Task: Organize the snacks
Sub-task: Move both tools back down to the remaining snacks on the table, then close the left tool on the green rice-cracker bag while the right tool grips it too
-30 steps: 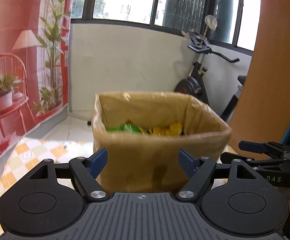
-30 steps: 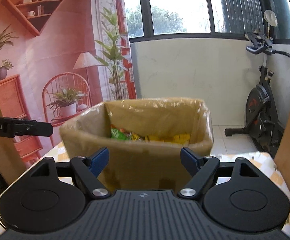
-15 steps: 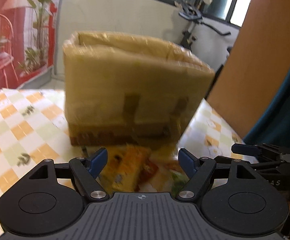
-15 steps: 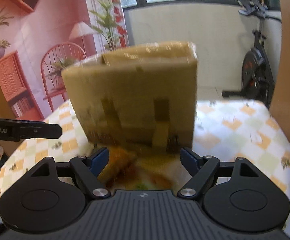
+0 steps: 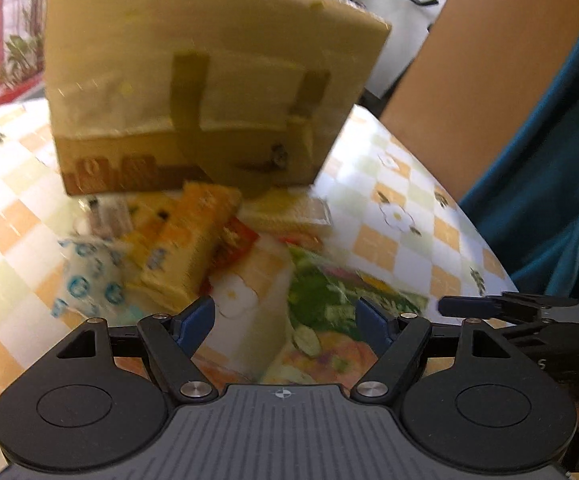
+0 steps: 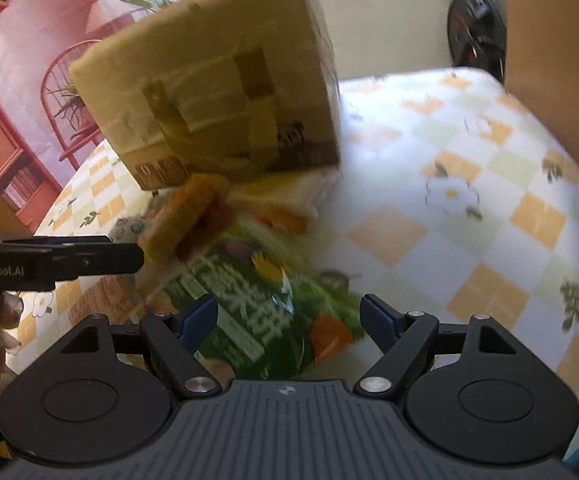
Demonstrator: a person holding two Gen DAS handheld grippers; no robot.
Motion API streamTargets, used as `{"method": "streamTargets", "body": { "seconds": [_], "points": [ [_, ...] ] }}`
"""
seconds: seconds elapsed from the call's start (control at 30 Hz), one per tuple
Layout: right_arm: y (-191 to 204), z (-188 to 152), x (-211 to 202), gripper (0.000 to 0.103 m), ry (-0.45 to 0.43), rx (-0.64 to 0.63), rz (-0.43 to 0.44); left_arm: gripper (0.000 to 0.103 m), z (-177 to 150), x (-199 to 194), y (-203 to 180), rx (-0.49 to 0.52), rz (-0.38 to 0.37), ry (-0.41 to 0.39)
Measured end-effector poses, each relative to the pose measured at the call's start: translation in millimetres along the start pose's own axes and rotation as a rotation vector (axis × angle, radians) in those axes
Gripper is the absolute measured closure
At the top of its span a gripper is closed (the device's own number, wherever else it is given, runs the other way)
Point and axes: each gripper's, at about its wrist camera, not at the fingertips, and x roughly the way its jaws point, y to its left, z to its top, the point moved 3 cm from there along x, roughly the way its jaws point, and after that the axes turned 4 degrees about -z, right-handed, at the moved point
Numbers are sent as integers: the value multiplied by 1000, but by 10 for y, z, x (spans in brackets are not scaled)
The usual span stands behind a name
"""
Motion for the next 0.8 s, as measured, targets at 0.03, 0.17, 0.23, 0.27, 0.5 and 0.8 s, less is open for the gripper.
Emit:
{"method": "streamTargets", "body": {
  "seconds": [0.03, 0.17, 0.23, 0.27, 0.5, 0.8],
  "points": [
    [-11, -23, 18, 22, 10, 7, 6, 24, -20, 49, -9, -6, -7, 9],
    [-14, -75, 97, 22, 39, 15, 22, 25, -55, 142, 28, -29, -18, 41],
    [-37, -85, 122, 21, 48, 26, 32, 25, -63, 171, 20, -35, -24, 50],
    [-48, -90, 135, 18, 52, 36, 34, 25, -64, 189, 21, -37, -27, 55],
    [-154, -116, 194, 15, 89, 122, 71, 27, -94, 299, -22, -39, -45, 91],
    [-167, -105, 259, 15, 114, 156, 123, 34, -136, 356, -67, -49, -69, 107]
  ]
}}
